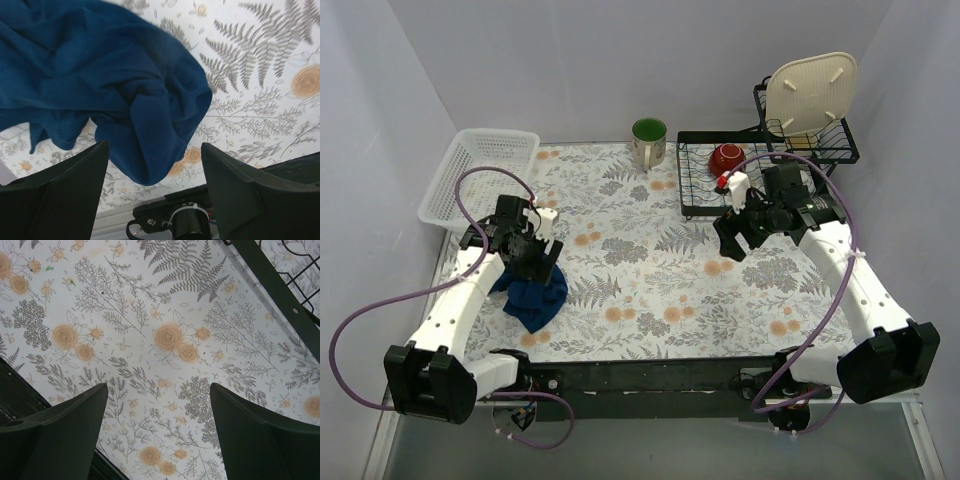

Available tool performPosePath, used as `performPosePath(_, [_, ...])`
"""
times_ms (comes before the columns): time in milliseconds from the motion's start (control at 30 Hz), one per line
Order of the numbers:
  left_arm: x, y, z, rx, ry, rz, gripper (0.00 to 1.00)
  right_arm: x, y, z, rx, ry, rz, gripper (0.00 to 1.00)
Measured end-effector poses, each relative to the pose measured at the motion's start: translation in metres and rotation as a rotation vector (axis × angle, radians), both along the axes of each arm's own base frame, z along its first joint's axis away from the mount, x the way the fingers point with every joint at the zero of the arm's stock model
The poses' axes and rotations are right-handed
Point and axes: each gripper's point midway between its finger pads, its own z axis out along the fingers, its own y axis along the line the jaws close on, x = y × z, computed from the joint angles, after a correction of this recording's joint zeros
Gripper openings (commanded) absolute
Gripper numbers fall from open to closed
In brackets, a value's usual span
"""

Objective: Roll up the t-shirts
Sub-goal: Move the T-shirt to the center of the board.

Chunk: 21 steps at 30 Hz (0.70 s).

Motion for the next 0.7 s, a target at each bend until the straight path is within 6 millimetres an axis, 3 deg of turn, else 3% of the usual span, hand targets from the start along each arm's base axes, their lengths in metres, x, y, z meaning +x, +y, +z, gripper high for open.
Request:
performPosePath(100, [-0.017,0.006,-0.028,0.037,0.112,-0.001,0.66,0.006,0.01,-0.002,0.003,0.004,0.027,0.91])
performPosePath(233, [-0.026,0.015,-0.045,0.09,0.185,-0.01,0.64,0.007,0.014,-0.003,-0.003,0.001,0.041,0.91])
performPosePath(300, [-0.027,0.019,-0.051,0.119,0.207,-0.014,0.53,0.007,0.014,-0.002,-0.001,-0.002,0.042,0.91])
performPosePath(433, [-0.03,0.026,-0.06,0.161,0.246,-0.036,0.4,0.003,0.014,0.001,0.006,-0.015,0.047,0.91])
performPosePath(533, [-0.028,0.027,-0.067,0.178,0.29,-0.047,0.03,0.003,0.014,0.002,0.009,-0.022,0.048,0.91])
performPosePath(633, [-0.021,0.025,-0.063,0.179,0.305,-0.066,0.0,0.003,0.014,0.002,0.01,-0.024,0.048,0.91])
performPosePath(700, [-0.011,0.017,-0.047,0.142,0.296,-0.085,0.0,0.004,0.015,0.003,0.01,-0.027,0.048,0.91])
